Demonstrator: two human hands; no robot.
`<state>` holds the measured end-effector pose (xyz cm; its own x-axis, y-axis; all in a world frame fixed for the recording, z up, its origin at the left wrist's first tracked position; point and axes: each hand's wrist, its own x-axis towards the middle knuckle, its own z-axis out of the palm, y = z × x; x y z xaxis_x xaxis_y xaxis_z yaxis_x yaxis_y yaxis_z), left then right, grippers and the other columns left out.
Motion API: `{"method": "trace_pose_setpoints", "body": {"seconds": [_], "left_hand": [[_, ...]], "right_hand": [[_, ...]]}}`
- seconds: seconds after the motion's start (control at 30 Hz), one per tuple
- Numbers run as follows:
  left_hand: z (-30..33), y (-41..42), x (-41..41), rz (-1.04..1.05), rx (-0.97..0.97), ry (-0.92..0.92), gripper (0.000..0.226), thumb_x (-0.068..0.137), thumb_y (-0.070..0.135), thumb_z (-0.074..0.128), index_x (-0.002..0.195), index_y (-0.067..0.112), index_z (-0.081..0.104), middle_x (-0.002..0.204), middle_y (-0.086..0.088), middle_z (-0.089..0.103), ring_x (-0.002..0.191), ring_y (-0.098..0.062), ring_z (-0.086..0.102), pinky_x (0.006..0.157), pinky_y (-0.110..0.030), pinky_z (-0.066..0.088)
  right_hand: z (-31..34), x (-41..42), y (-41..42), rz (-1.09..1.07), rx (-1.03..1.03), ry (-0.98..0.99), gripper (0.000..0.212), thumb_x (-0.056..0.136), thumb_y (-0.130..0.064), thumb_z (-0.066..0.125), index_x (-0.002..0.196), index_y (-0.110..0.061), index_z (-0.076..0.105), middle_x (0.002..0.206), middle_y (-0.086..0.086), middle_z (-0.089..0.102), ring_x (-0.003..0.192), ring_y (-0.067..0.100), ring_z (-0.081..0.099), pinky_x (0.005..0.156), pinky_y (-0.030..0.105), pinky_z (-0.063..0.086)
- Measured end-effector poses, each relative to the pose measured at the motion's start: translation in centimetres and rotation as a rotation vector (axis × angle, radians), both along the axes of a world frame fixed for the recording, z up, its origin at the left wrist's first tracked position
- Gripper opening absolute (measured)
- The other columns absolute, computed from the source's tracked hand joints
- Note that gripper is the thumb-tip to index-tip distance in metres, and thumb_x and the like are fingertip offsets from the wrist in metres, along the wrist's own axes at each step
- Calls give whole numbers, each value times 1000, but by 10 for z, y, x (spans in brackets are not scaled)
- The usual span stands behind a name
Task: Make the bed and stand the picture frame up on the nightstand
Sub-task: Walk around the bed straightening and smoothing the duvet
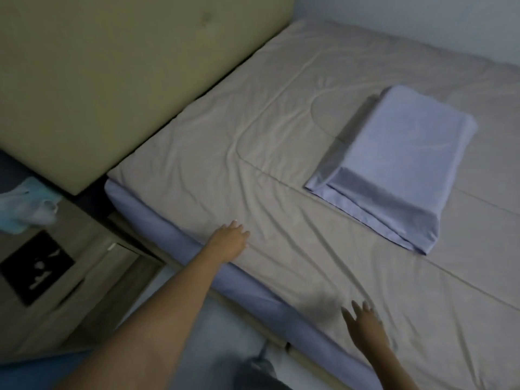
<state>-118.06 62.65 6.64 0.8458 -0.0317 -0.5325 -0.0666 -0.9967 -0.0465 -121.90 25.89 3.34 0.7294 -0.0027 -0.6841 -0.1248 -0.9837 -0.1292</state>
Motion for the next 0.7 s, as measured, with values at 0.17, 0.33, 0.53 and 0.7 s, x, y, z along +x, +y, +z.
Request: {"method": "trace_pose_setpoints", "body": {"seconds": [0.17,0.33,0.53,0.7], "left_hand": [[7,109,28,25,44,15,52,104,33,30,152,14,26,159,-10,25,149,-28,18,118,-39,26],[-12,237,52,93,43,11,51,104,31,32,151,13,28,157,-10,29,146,-28,26,116,-38,31],[-76,378,82,128,47,42,53,103,28,35,154,16,22,162,-8,17,150,-28,17,120,-38,24],[-141,504,104,111,62,-57,65,98,44,37,155,24,13,164,-7,0,151,-37,-3,122,-49,4]], "right_hand": [[12,45,128,97,95,-19,59,101,-48,28,151,-16,24,161,11,13,148,28,15,118,42,17],[7,87,277,190,184,-7,60,100,-49,28,152,-19,22,161,9,12,149,26,12,120,41,17],[-30,124,464,334,284,-73,58,100,-46,31,152,-20,21,161,8,13,149,26,14,120,38,17],[-89,156,624,656,295,-202,72,94,-56,27,154,-21,8,162,9,1,150,29,1,120,46,8]]}}
